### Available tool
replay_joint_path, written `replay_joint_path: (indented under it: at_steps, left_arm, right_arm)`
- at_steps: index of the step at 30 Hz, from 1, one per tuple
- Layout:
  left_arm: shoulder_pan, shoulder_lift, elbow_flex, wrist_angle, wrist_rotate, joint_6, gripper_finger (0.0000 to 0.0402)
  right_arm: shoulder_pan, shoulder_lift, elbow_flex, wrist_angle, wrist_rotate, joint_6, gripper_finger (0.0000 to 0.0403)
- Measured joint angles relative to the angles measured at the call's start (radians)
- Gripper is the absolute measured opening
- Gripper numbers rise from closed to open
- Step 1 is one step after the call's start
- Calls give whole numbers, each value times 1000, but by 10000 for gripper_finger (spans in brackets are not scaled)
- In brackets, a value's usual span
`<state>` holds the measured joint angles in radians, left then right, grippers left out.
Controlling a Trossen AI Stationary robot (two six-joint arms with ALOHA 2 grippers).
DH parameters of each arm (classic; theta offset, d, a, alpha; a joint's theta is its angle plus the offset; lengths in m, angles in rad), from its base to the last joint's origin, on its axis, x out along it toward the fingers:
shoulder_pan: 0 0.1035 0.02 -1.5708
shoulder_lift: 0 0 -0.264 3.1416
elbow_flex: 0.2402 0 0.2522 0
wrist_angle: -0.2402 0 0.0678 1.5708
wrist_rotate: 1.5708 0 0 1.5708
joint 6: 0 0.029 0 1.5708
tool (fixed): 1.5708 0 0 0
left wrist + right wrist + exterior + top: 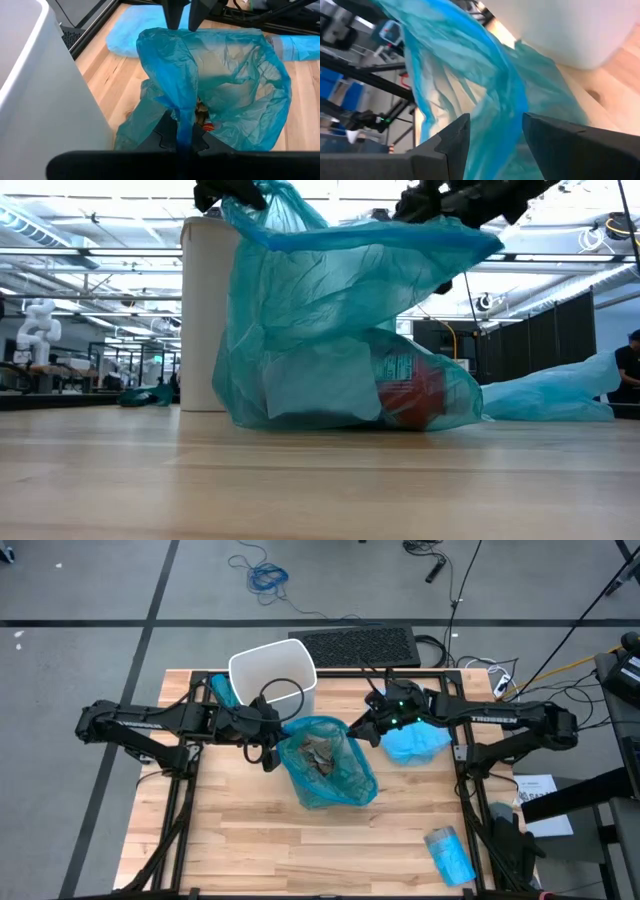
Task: Place trash/remove bag and relplace
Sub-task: Close the blue trash bag
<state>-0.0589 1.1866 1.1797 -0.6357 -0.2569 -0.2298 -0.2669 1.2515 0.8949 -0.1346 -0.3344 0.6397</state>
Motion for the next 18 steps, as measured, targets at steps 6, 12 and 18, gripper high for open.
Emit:
replay_joint_path:
  at_steps: [6,12,18]
  left_arm:
    - [0,0,0,0,0,0,0]
    - [0,0,0,0,0,3,0]
    - [0,0,0,2,0,0,0]
  right_arm:
    - [-10,53,0,49,-59,2,174]
    - [-8,105,0,53,-89,34,159]
    - [-8,111,0,57,-83,12,21]
